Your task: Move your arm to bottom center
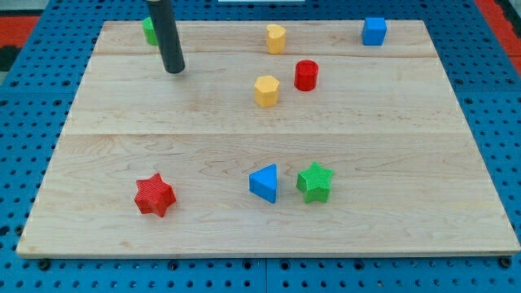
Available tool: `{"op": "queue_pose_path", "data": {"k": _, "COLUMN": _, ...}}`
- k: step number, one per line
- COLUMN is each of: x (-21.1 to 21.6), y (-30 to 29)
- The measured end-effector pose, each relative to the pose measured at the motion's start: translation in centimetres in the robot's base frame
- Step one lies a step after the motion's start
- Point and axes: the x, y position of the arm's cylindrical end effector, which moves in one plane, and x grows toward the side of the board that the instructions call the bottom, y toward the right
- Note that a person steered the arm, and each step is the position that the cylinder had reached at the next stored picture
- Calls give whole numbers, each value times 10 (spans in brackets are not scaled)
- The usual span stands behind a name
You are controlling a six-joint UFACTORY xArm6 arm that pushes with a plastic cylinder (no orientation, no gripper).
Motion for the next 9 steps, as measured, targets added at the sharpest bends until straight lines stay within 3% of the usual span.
{"op": "queue_pose_path", "data": {"k": 2, "x": 2, "y": -17}}
{"op": "queue_pose_path", "data": {"k": 4, "x": 9, "y": -80}}
{"op": "queue_pose_path", "data": {"k": 5, "x": 54, "y": -82}}
{"op": "queue_pose_path", "data": {"k": 6, "x": 111, "y": -40}}
{"op": "queue_pose_path", "data": {"k": 8, "x": 155, "y": 100}}
{"op": "queue_pose_path", "data": {"k": 9, "x": 176, "y": 60}}
